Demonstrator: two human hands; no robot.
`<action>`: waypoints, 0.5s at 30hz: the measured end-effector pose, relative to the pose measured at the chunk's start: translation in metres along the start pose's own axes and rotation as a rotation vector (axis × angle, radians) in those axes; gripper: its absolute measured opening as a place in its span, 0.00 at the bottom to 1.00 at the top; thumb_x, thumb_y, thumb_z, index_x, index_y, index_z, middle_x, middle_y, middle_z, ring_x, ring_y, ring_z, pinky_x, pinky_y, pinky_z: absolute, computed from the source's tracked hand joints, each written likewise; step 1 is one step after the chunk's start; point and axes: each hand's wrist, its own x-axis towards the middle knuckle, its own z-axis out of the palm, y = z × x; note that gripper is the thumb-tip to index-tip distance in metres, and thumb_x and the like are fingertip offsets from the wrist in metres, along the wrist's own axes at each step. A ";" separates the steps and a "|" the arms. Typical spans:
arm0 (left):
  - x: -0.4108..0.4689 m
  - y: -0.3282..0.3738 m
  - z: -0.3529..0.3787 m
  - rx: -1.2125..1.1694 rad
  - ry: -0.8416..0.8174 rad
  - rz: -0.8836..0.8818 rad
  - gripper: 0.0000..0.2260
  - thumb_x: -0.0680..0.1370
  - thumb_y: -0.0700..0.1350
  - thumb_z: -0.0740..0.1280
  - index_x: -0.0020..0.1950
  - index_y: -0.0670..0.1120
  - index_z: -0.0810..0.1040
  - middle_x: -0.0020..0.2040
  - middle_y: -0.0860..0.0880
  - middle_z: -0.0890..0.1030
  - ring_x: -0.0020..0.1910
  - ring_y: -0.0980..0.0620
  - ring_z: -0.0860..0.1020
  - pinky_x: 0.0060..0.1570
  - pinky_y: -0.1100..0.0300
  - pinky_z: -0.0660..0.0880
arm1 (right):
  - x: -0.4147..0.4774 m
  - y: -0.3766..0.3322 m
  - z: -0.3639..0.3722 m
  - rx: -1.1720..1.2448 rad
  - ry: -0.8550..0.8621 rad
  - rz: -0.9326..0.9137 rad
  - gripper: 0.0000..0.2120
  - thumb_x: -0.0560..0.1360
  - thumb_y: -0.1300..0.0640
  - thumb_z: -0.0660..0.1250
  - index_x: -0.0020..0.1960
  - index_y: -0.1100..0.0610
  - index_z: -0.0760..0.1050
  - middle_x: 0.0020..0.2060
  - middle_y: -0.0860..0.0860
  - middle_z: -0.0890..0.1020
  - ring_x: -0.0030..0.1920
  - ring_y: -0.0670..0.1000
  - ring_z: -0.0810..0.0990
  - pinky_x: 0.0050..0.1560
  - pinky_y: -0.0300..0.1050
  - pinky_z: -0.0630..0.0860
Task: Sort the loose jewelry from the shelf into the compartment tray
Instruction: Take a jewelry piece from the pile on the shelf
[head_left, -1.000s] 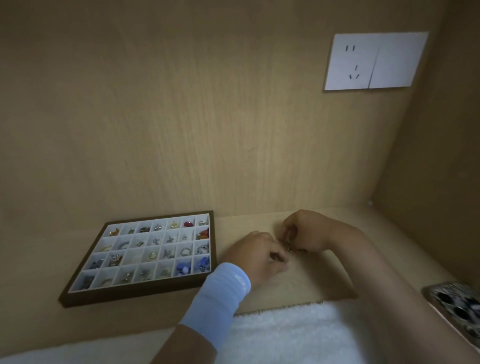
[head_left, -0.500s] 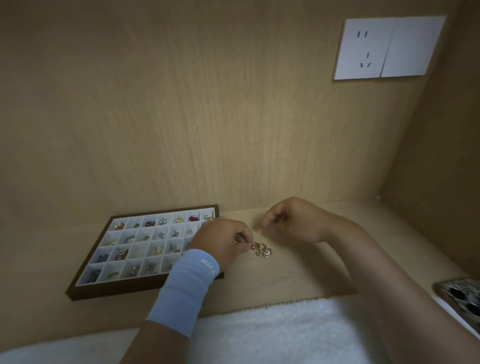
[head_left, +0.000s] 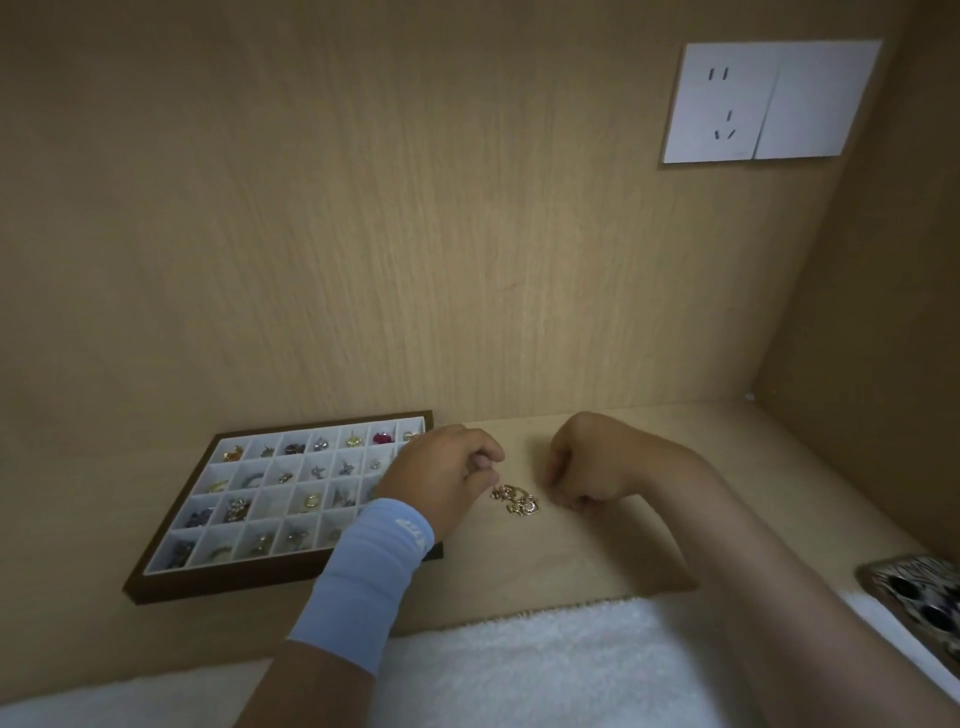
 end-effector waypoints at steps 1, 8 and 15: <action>-0.001 0.000 -0.002 -0.009 0.000 -0.014 0.06 0.75 0.46 0.70 0.51 0.55 0.80 0.44 0.60 0.78 0.44 0.62 0.74 0.52 0.61 0.73 | 0.002 -0.004 0.006 0.069 0.010 -0.045 0.10 0.71 0.69 0.70 0.41 0.55 0.80 0.31 0.55 0.81 0.27 0.50 0.79 0.33 0.42 0.80; -0.009 0.002 -0.011 -0.208 0.078 -0.164 0.06 0.73 0.49 0.72 0.49 0.55 0.78 0.41 0.59 0.81 0.41 0.61 0.77 0.48 0.63 0.74 | 0.008 -0.018 0.017 0.141 0.231 -0.281 0.11 0.73 0.62 0.71 0.42 0.46 0.80 0.38 0.46 0.83 0.30 0.36 0.76 0.38 0.32 0.73; -0.020 -0.011 -0.040 -0.448 0.239 -0.325 0.05 0.72 0.49 0.74 0.43 0.50 0.81 0.37 0.52 0.84 0.41 0.55 0.82 0.46 0.58 0.78 | 0.010 -0.059 0.033 0.459 0.246 -0.444 0.06 0.72 0.63 0.76 0.46 0.55 0.86 0.36 0.50 0.86 0.29 0.38 0.78 0.31 0.33 0.72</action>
